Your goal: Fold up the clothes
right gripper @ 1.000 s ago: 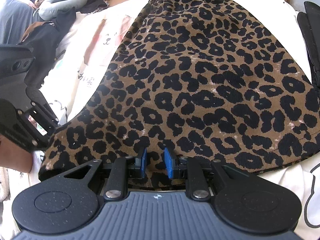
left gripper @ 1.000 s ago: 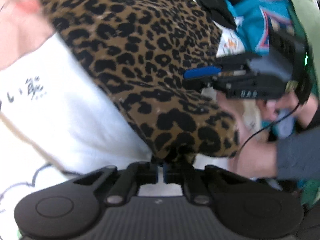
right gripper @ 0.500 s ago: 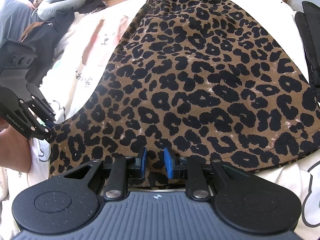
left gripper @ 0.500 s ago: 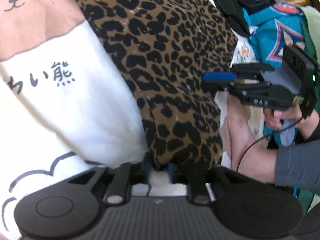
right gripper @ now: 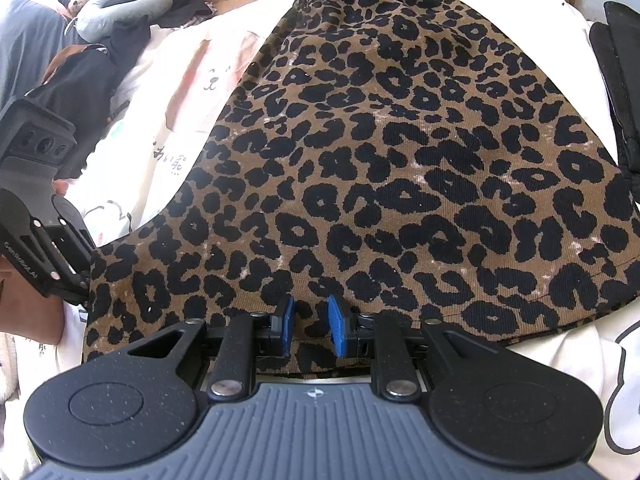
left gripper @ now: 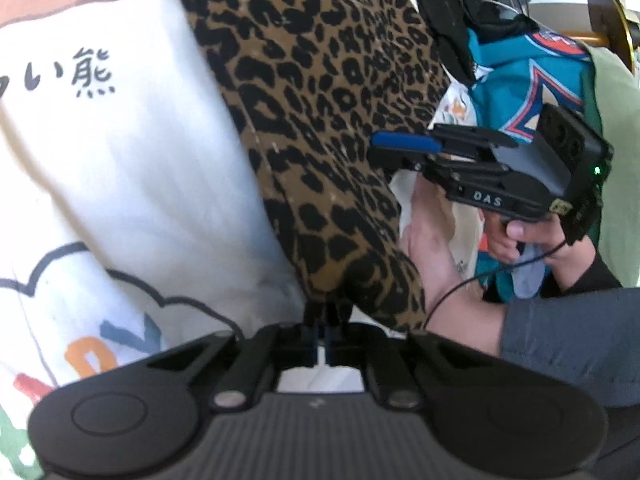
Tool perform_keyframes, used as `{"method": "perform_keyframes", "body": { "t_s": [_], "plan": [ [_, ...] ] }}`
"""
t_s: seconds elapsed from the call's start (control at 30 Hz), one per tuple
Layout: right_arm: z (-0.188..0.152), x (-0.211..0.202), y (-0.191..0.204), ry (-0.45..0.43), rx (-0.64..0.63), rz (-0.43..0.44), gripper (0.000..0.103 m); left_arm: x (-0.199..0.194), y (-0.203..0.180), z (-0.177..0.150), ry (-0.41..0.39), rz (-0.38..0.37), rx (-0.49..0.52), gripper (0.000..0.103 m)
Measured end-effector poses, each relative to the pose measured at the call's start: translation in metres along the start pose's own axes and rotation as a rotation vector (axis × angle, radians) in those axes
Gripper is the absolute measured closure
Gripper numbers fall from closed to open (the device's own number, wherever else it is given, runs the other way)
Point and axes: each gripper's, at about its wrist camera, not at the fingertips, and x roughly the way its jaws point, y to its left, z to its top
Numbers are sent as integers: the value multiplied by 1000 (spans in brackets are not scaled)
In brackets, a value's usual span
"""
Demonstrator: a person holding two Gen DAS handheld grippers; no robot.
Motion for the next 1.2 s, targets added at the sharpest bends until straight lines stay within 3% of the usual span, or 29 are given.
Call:
{"method": "perform_keyframes", "body": {
  "t_s": [0.13, 0.37, 0.63, 0.93, 1.1, 1.2],
  "plan": [
    [1, -1, 2, 5, -3, -9, 78, -3, -1, 0, 15, 2, 8, 96],
    [1, -9, 7, 0, -12, -8, 77, -33, -4, 6, -20, 49, 35, 56],
    [0, -7, 29, -1, -77, 86, 77, -57, 2, 14, -103, 109, 16, 44],
    [-6, 9, 58, 53, -183, 167, 80, -24, 10, 17, -83, 51, -43, 44],
    [-5, 13, 69, 61, -229, 210, 80, -15, 9, 17, -69, 1, -51, 50],
    [-7, 13, 77, 65, -247, 259, 80, -9, 12, 15, -49, -16, -60, 68]
  ]
}}
